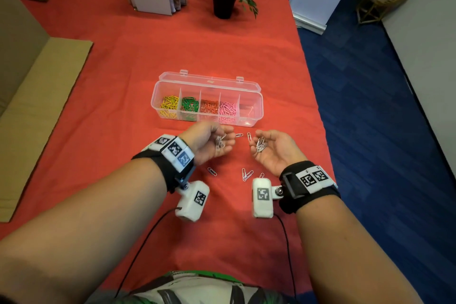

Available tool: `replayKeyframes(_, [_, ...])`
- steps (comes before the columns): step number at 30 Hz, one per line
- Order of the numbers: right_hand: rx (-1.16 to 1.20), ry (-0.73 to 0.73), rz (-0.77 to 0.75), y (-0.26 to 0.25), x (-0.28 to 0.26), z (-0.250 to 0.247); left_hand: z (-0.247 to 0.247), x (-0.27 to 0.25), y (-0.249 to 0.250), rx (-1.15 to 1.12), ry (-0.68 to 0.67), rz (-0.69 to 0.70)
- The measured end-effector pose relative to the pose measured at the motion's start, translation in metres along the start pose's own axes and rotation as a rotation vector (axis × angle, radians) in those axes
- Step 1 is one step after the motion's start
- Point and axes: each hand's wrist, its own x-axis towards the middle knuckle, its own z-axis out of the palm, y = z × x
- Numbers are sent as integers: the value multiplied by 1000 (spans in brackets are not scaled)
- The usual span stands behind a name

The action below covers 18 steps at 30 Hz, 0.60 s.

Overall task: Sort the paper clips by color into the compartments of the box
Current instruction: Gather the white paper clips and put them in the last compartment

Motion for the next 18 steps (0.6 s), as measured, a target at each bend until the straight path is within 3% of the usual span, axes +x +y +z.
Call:
replayKeyframes(5, [-162, 117, -134, -22, 0, -10, 47, 15, 47, -53, 8, 84])
replayKeyframes(11, [-477, 217, -353, -43, -1, -2, 62, 33, 59, -28, 170, 215])
replayKeyframes(18, [-1004, 220, -687, -57, 20, 48, 16, 19, 17, 620, 351, 396])
